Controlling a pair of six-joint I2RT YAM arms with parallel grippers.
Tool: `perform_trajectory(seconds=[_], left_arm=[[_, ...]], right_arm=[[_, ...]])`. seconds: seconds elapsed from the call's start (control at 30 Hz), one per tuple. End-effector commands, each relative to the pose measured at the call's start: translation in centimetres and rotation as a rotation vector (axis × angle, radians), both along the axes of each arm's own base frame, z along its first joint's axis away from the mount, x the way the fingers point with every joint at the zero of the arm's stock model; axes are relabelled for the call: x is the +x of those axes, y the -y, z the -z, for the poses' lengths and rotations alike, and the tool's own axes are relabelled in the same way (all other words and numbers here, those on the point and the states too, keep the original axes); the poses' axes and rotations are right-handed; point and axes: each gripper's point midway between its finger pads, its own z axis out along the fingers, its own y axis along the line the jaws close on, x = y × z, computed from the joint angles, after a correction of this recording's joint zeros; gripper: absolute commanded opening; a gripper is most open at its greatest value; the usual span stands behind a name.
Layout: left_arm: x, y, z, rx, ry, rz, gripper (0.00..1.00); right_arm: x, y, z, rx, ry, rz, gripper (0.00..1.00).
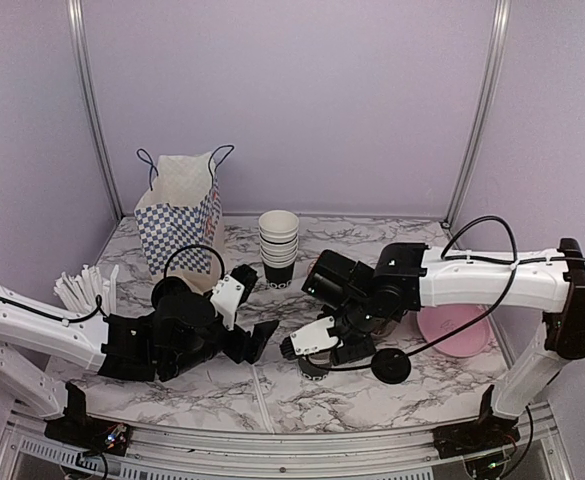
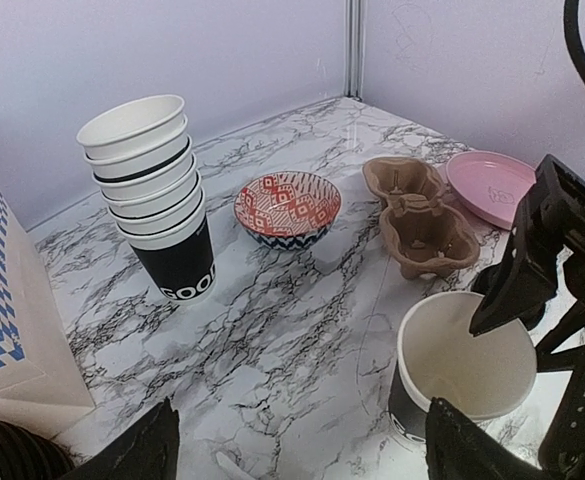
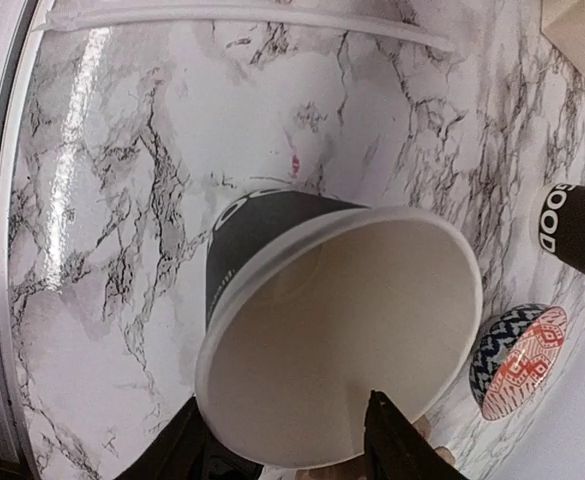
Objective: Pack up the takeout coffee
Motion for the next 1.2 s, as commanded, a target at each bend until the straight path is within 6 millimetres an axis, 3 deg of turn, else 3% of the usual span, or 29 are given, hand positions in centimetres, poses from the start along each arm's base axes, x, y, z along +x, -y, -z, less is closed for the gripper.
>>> perform_trajectory(seconds=[0.0, 0.17, 0.27, 0.4, 0.5, 0.67, 0.8, 1.17], left_arm=[[-0.2, -0.6, -0.1, 0.008, 0.006, -0.011, 0.86], [0.2, -0.9, -0.5, -0.005, 0.007, -0.044, 0.89], [0.4, -0.9, -0.7, -0.010, 0.005, -0.057, 0.92], [0.6, -0.7, -1.0, -0.009, 0.009, -0.068, 0.96], [0.6, -0.3, -0.8, 0.005, 0.010, -0.060, 0.96], [0.4, 0.4, -0.2, 0.027, -0.004, -0.032, 0.95], [0.3, 0.4, 0.1, 0.026, -0.015, -0.026, 0.95], [0.2, 0.5, 0.7, 0.039, -0.023, -0.019, 0.94]], right_arm=[[0.7, -1.0, -4.4, 0.153, -0.003, 0.010, 0.54], [1.6, 2.9, -5.8, 0.283, -0.114, 0.117, 0.67], [1.7, 6.8, -4.3, 0.310, -0.152, 0.184, 0.77], [1.4, 10.5, -2.3, 0.371, -0.138, 0.238, 0.98], [1.0, 12.1, -0.4, 0.342, -0.133, 0.247, 0.99], [0.3, 13.3, 2.6, 0.282, -0.200, 0.262, 0.98], [0.9, 13.9, 4.3, 0.242, -0.230, 0.293, 0.96], [1.9, 14.0, 6.6, 0.186, -0.253, 0.309, 0.97]])
